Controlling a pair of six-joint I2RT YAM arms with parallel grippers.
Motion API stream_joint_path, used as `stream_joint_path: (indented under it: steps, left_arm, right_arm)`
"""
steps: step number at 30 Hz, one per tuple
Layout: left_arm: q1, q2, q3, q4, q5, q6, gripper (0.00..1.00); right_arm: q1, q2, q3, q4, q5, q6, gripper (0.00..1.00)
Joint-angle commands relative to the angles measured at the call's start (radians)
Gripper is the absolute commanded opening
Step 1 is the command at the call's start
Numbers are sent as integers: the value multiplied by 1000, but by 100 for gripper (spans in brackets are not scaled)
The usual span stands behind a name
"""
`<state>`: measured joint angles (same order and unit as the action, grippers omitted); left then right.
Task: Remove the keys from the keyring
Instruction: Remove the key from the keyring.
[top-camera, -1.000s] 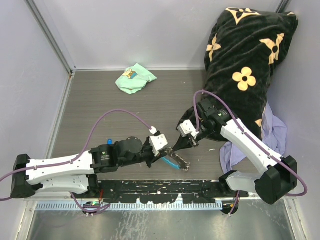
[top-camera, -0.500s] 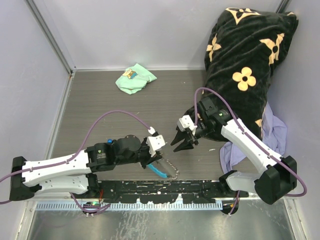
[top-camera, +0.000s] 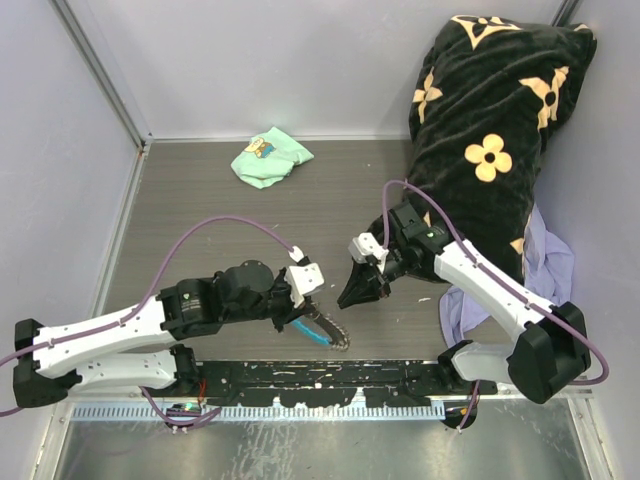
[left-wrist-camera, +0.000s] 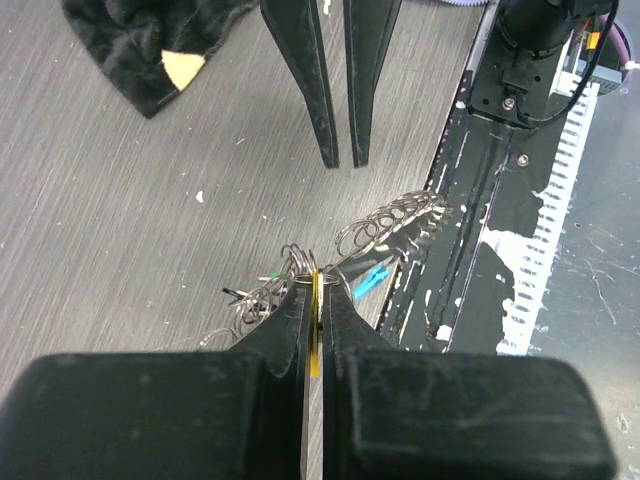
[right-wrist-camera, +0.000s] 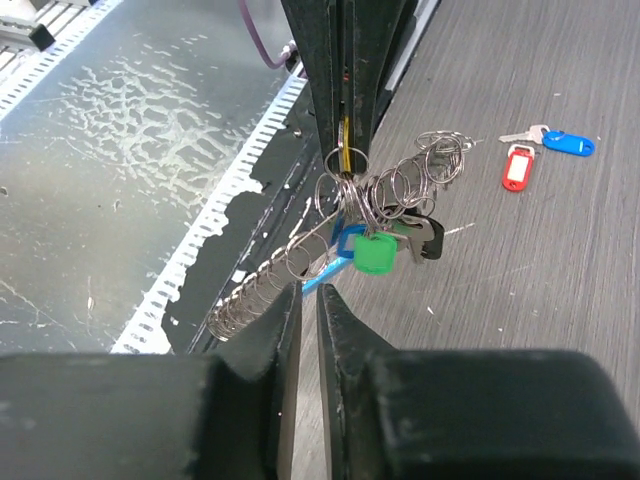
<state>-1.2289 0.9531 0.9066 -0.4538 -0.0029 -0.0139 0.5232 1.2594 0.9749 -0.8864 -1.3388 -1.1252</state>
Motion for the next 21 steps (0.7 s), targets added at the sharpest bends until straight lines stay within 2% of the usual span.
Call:
stream_joint_path:
  steps: [1, 5, 11, 21]
  left_arm:
    - [8, 9, 80, 20, 36, 34, 0]
    - [14, 27, 104, 8, 56, 50, 0]
    - [22, 37, 107, 8, 118, 75, 0]
    - [50, 64, 114, 20, 222, 109, 0]
  right_arm:
    - [39, -2, -8, 93, -43, 75, 15]
    - [86, 7, -29, 191, -3, 169, 11]
    - [108, 3, -42, 286, 35, 251, 11]
    - [143, -16, -58, 320, 71, 262, 40]
